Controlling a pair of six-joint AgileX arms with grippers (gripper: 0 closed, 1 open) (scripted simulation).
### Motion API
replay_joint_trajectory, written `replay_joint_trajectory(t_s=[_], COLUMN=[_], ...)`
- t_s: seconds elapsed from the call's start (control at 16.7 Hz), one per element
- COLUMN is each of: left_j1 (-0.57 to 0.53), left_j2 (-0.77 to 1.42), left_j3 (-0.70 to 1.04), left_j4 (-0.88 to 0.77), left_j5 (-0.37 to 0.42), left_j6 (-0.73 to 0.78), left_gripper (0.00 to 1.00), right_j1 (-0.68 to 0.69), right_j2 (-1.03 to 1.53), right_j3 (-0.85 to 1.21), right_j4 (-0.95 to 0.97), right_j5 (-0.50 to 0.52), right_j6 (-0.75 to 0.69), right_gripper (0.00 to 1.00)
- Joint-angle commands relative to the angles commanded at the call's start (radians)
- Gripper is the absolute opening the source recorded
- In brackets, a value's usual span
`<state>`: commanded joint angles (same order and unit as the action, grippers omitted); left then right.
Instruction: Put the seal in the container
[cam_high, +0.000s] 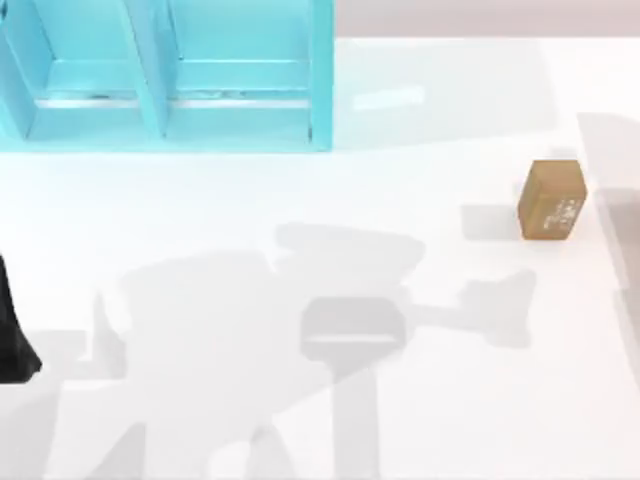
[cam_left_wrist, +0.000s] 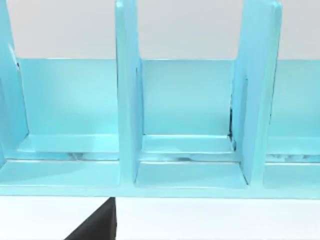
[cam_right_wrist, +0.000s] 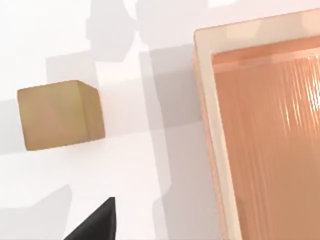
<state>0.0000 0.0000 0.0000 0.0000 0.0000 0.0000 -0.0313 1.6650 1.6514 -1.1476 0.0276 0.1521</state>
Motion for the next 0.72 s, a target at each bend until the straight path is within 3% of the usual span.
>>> replay_joint_trajectory(t_s=[0.42,0.72], left_j1=[0.000,0.000], left_j2=[0.000,0.000], left_j3=[0.000,0.000], left_j4=[0.000,0.000], left_j5=[0.000,0.000], left_j6=[0.000,0.000], left_gripper=[1.00,1.00], right_j1=[0.128,0.206], right_j2=[0.490,0.660], right_j3=[0.429,0.600], right_j4=[-0.275,-0.343], right_j5=[-0.011,-0.025], right_j6=[0.044,0.058], right_gripper=[1.00,1.00])
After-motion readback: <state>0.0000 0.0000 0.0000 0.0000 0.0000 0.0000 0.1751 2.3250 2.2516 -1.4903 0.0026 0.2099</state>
